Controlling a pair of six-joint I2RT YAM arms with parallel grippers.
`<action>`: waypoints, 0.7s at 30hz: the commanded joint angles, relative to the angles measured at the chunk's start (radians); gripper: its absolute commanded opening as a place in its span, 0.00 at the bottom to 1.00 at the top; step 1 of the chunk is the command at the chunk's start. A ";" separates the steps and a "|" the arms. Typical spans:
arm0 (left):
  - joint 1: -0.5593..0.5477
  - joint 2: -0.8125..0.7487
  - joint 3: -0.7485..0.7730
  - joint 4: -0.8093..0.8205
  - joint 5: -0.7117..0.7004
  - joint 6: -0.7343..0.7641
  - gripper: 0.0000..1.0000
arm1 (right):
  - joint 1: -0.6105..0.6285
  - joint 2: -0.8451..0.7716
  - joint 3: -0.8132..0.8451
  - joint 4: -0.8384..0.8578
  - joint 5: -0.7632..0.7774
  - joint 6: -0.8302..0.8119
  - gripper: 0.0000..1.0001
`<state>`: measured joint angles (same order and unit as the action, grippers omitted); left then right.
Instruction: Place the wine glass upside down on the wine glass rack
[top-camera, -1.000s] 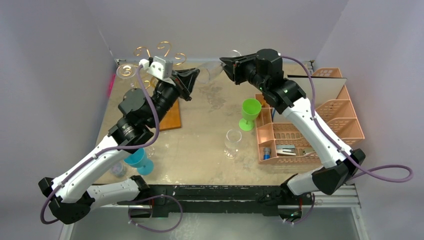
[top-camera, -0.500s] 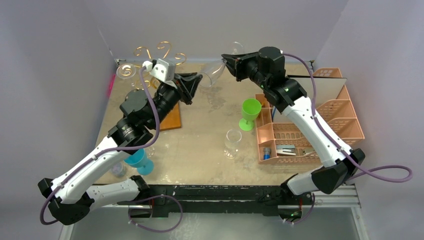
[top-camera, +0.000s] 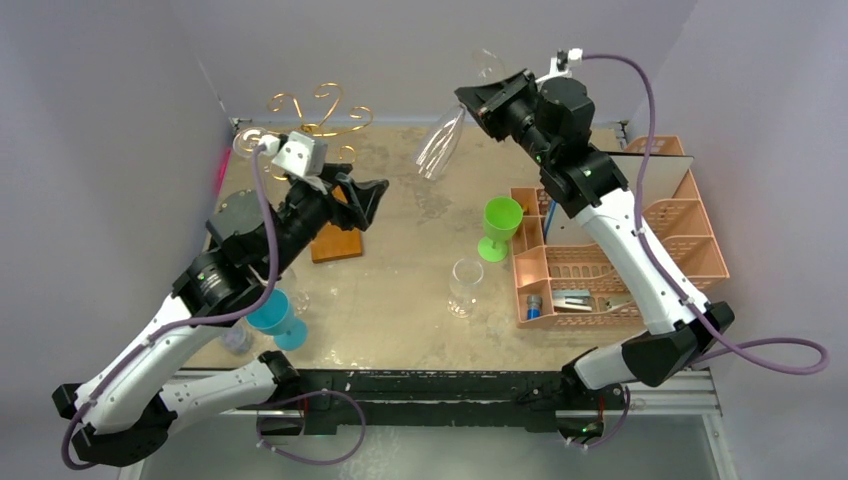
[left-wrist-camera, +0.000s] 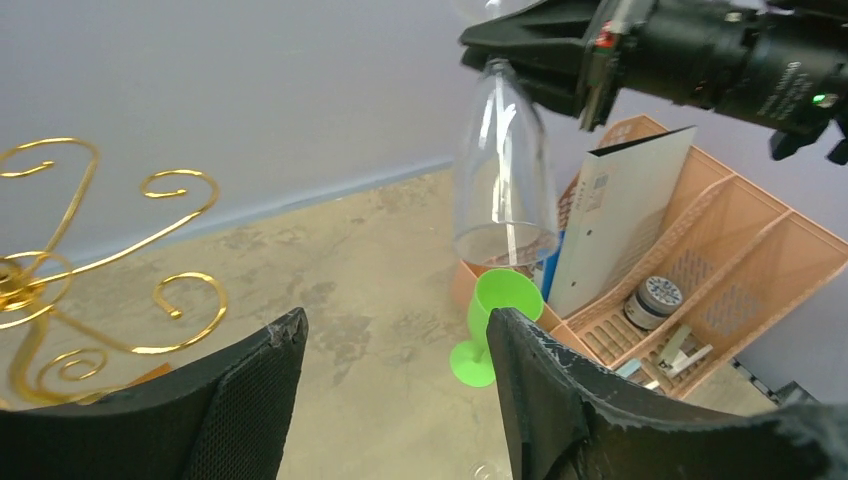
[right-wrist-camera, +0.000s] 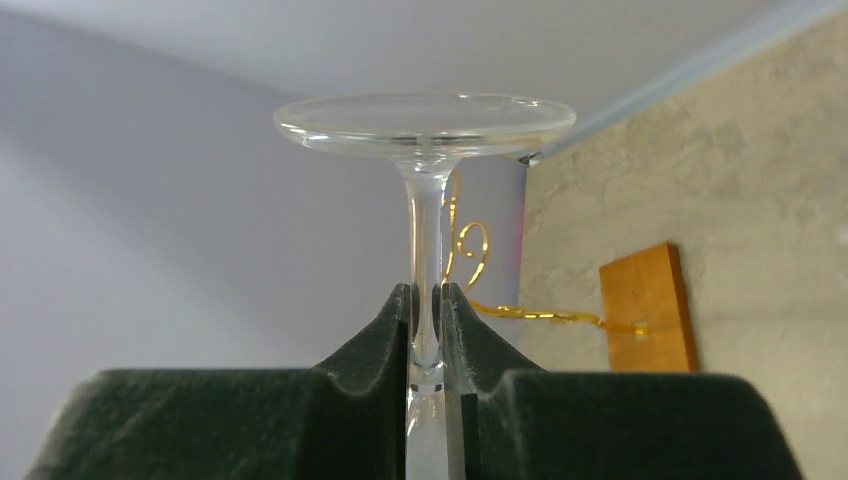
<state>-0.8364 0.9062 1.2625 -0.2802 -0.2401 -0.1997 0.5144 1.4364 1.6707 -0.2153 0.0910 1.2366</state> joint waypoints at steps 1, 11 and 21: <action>-0.001 -0.035 0.089 -0.154 -0.126 -0.015 0.67 | 0.000 0.003 0.077 0.198 -0.161 -0.412 0.00; -0.002 0.028 0.359 -0.453 -0.273 -0.020 0.83 | -0.001 0.007 0.010 0.241 -0.441 -0.872 0.00; -0.001 0.112 0.467 -0.441 -0.228 0.018 0.84 | 0.012 0.142 -0.018 0.420 -0.495 -0.944 0.00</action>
<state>-0.8364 0.9951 1.7000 -0.7322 -0.4755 -0.2062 0.5152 1.5314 1.6627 0.0460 -0.3450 0.3557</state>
